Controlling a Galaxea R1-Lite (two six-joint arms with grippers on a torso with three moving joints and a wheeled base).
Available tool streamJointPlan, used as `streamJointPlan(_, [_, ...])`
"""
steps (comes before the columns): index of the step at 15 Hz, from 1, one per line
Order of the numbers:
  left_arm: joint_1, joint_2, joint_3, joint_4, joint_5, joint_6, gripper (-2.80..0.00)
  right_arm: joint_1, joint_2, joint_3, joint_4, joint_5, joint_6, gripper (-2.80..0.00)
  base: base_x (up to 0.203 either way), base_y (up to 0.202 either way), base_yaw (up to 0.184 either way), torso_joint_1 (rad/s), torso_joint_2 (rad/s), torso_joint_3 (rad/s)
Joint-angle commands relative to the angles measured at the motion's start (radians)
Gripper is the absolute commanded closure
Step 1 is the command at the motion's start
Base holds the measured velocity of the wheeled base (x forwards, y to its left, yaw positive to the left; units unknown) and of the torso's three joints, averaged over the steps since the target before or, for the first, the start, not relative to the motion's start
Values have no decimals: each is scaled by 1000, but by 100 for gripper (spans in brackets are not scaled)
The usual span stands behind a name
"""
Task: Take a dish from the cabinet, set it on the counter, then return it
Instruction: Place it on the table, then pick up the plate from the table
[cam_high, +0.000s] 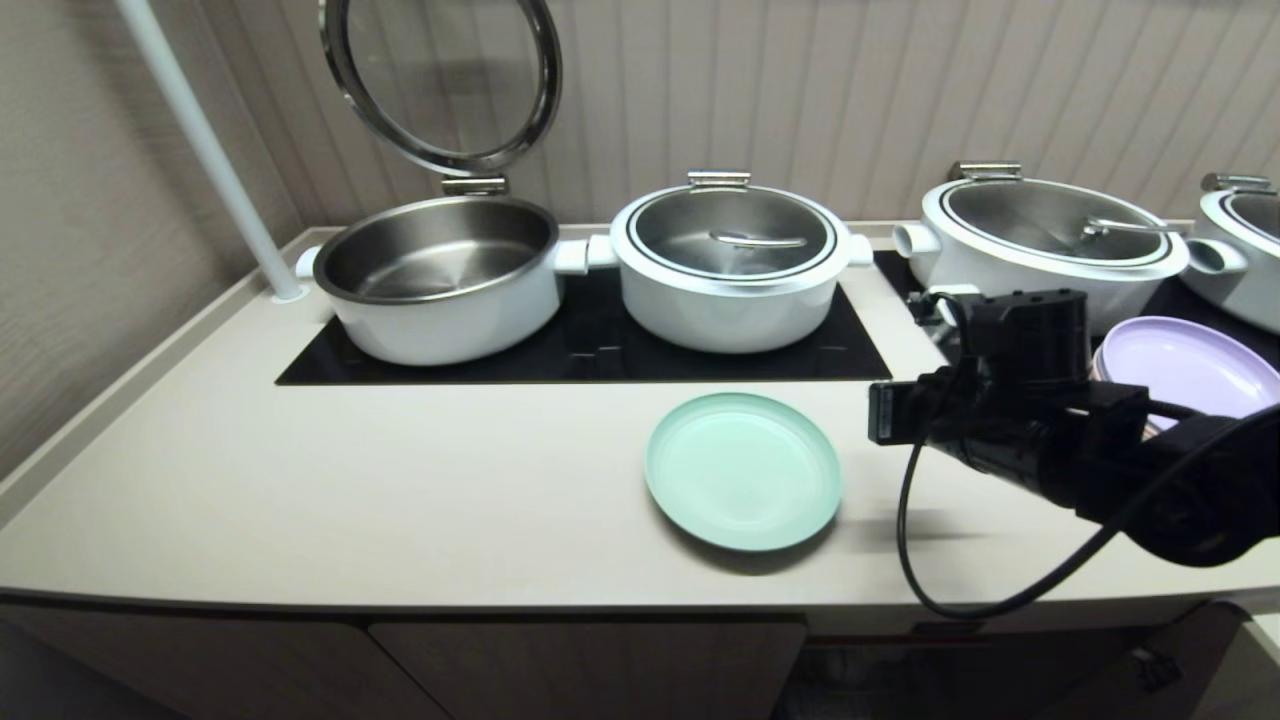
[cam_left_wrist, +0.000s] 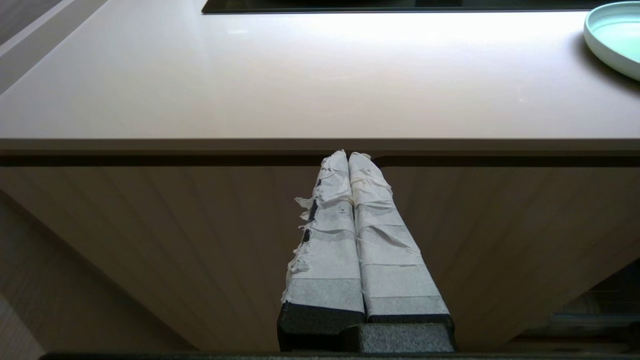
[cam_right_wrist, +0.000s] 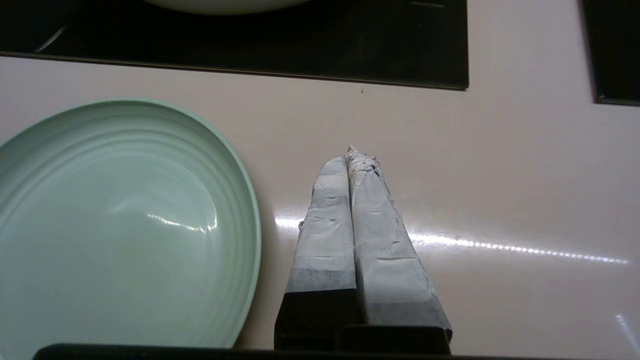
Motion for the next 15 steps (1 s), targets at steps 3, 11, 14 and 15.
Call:
streamJointPlan(3, [0, 0, 0, 1, 1, -1, 0, -24, -115, 62, -36, -21, 1, 0, 0, 0, 0, 0, 0, 0])
streamJointPlan(11, [0, 0, 0, 0, 1, -1, 0, -93, -381, 189, -64, -23, -92, 0, 0, 0, 0, 0, 0, 0])
streamJointPlan(14, [0, 0, 0, 1, 1, -1, 0, -128, -486, 273, -82, -21, -170, 0, 0, 0, 0, 0, 0, 0])
streamJointPlan(15, [0, 0, 0, 0, 1, -1, 0, -151, -523, 319, -108, -17, -192, 0, 0, 0, 0, 0, 0, 0])
